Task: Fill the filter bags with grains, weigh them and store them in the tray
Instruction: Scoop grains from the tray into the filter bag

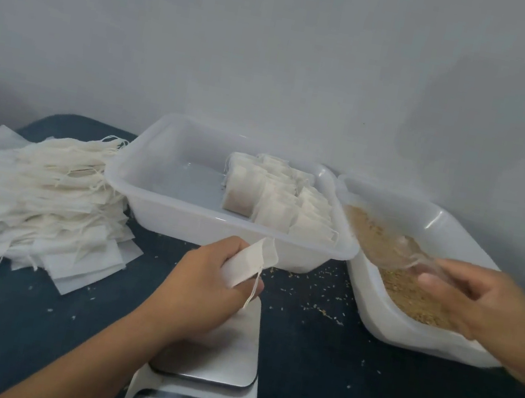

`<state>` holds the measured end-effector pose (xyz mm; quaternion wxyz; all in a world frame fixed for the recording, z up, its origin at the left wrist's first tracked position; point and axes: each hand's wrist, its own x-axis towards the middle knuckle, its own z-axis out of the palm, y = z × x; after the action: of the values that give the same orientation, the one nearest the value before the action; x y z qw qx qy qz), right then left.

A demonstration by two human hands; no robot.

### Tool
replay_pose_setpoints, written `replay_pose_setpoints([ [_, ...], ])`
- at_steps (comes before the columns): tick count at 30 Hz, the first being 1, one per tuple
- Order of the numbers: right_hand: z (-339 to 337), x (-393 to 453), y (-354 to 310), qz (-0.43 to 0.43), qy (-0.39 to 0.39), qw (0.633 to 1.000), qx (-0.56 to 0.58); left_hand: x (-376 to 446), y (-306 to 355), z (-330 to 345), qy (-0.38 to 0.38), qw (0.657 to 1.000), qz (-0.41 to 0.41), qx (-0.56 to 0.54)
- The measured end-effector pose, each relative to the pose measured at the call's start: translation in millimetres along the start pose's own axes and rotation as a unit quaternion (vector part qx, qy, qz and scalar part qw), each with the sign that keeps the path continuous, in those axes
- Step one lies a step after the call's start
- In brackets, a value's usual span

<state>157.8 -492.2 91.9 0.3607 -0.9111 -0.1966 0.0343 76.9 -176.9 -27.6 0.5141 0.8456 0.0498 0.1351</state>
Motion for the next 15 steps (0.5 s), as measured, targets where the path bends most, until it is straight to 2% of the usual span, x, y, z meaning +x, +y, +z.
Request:
replay_pose_setpoints([
  [2, 1.0, -6.6, -13.7, -0.026, -0.054, 0.998, -0.020, 0.5, -0.8, 0.3, 0.003, 1.000, -0.002, 0.000],
  [6, 1.1, -7.7, -27.7, -0.053, -0.108, 0.990, -0.073, -0.3, 0.5, -0.6, -0.001, 1.000, 0.001, -0.008],
  [11, -2.2, 0.0, -37.9, -0.076, -0.136, 0.979, -0.128, -1.7, 2.9, -2.9, -0.007, 1.000, -0.014, -0.022],
  [15, -5.8, 7.3, -44.2, -0.078, -0.163, 0.969, -0.167, -2.4, 0.7, -2.9, -0.004, 0.999, 0.019, 0.048],
])
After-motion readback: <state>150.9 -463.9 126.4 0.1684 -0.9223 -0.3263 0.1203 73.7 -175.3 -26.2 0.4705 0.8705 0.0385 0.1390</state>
